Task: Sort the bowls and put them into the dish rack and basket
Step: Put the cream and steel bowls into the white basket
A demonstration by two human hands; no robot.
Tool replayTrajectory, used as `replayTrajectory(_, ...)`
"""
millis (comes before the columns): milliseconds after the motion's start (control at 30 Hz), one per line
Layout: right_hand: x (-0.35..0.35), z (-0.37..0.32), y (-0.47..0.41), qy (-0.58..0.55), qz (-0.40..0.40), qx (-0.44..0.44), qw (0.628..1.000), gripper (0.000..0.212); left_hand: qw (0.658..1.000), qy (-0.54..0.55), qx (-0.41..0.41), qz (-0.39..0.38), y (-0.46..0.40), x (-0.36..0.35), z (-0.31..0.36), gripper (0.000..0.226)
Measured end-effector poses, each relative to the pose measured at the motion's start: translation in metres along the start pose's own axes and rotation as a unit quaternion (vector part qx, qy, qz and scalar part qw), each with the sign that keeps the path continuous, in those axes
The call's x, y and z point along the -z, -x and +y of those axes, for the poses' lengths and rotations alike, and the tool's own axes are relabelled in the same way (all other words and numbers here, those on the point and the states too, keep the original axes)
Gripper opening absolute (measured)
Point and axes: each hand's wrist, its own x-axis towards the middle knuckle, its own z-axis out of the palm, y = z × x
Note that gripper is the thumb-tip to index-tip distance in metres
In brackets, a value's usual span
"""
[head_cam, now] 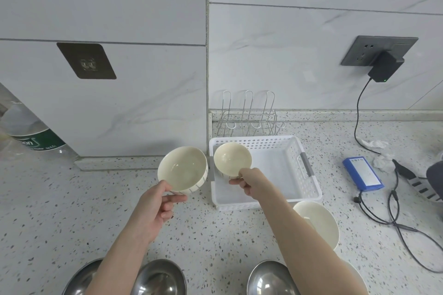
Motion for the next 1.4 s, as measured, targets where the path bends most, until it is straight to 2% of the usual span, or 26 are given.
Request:
replayTrajectory(167,-0.004,0.003,0.000,0.039,-0.016,0.018,0.999,0.018,1.000,-0.007,0.000,-0.003,0.001,-0.005,0.000,0.026)
replayTrajectory(333,0.000,0.006,0.005,0.145,0.006,0.083,0.986,0.032,1.000,-0.012,0.005,-0.009,0.005,-0.010,-0.003,0.023)
replayTrajectory(567,0.034,0.013,0.037,0.391,0.113,0.207,0.890,0.034,0.999,-0.034,-0.007,-0.019,0.010,-0.012,-0.005,0.021)
replayTrajectory(700,0.056,0.033,0.063,0.470,0.075,0.215,0.853,0.032,0.999,-0.037,-0.010,-0.018,0.011,-0.014,-0.006,0.020)
replayTrajectory(967,0.047,0.049,0.066,0.489,0.141,0.271,0.817,0.016,0.998,-0.054,-0.014,-0.036,0.011,-0.030,-0.009,0.026)
replayTrajectory(1200,0.052,0.051,0.064,0.460,0.120,0.273,0.836,0.017,0.994,-0.098,-0.021,-0.053,-0.003,-0.056,-0.006,0.025)
replayTrajectory(1333,0.056,0.038,0.068,0.257,0.118,0.292,0.913,0.029,0.988,-0.142,-0.045,-0.042,-0.014,-0.076,0.000,0.020)
replayTrajectory(1400,0.054,0.026,0.069,0.176,0.090,0.282,0.939,0.033,0.985,-0.157,-0.051,-0.043,-0.020,-0.086,0.002,0.018)
